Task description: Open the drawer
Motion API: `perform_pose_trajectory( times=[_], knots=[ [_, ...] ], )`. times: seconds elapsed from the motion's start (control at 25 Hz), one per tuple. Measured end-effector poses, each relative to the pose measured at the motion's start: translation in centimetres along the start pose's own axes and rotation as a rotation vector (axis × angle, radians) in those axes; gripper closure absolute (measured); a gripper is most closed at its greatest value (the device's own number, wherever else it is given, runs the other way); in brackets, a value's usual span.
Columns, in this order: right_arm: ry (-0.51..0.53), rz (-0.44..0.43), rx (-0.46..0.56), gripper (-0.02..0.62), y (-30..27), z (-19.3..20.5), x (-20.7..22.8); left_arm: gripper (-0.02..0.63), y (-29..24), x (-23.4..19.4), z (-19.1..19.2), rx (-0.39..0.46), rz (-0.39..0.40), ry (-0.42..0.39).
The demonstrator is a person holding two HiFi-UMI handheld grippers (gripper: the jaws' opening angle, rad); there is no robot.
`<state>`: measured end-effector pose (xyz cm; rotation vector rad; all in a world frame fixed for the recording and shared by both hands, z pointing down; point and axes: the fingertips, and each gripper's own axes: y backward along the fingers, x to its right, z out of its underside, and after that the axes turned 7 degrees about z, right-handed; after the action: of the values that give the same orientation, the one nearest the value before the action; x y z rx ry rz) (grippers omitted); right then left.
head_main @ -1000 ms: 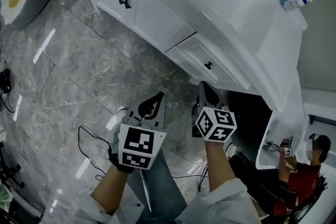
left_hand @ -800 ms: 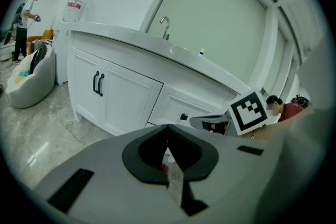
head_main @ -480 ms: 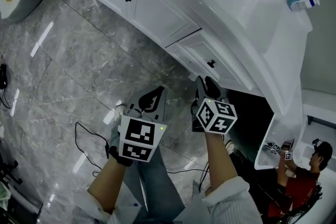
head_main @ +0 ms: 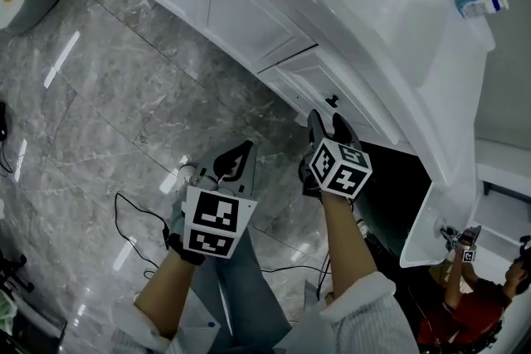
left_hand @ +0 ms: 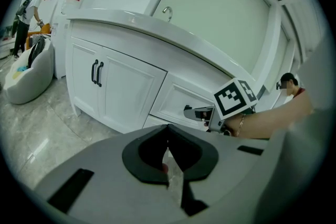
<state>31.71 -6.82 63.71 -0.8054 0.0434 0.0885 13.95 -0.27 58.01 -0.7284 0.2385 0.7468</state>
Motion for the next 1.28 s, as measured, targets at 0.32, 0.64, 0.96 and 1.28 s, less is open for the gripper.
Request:
perform_pose_trajectory(
  times=[0.32,0.64,0.96,1.28],
  knots=[
    [-0.005,0.079,-0.029,0.347,-2.6,-0.9,0.9,0.592,-0.2,-0.7,0.4,-0.007,0.007,0.016],
    [-0.079,0.121,-0.098,0.400,-3.6,-1.5,1.9,0.592,0.5,-2.6,1.1,-0.022,-0.006,0.044],
    [-0.182,0.238,-0.106,0.454,-4.1,-1.1,3.0,0.592,1.2,-4.3,1.5,-0.033,-0.016,0.064],
    [-0.319,0.357,-0.157,0.452,-4.8,-0.8,3.7,0.592,1.5,-4.8,1.9,-0.047,-0.004,0.068]
  ],
)
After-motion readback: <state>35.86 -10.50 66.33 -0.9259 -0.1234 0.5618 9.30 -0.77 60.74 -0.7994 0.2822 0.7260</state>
